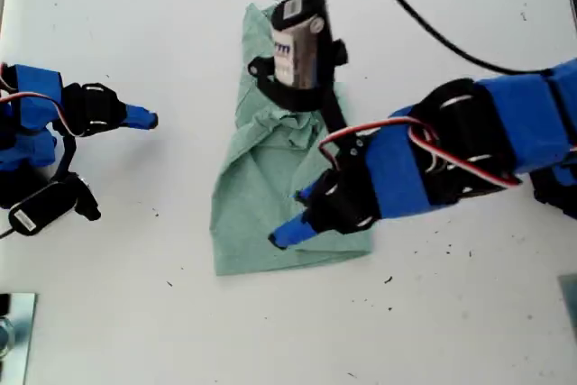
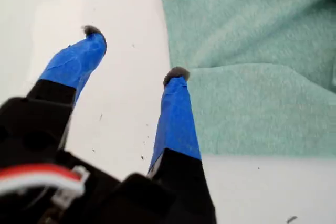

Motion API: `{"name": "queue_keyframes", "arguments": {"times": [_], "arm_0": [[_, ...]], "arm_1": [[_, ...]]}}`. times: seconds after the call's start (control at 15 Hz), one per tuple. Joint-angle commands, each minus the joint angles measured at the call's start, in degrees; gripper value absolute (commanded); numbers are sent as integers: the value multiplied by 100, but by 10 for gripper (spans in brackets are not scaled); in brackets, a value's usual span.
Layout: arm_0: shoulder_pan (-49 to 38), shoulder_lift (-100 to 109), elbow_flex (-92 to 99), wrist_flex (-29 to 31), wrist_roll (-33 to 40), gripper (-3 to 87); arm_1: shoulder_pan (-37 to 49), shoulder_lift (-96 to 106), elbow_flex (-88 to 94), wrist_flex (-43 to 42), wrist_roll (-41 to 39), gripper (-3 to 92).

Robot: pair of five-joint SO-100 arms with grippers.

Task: Fold t shirt

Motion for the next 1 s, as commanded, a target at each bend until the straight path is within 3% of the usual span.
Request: {"name": "queue_keyframes", "arguments": {"times": [0.0, 0.27, 0.47, 0.6, 0.73, 0.93], "arm_0": [[-35, 35, 18, -35, -35, -3], [-35, 44, 18, -35, -35, -3], [-62, -114, -105, -18, -114, -3], [466, -624, -932, 202, -580, -3], [932, -1811, -2944, 1345, -1063, -3], [1661, -4280, -6952, 3586, -1336, -3]], "arm_1": [[475, 1397, 1608, -35, 237, 251], [1969, 5142, 7515, -1591, 114, 28], [2602, 6003, 9316, -1758, 18, 26], [2830, 6161, 9809, -2101, -97, 26], [3023, 6196, 10099, -2399, -211, 26], [3067, 6196, 10380, -2786, -229, 26]]}}
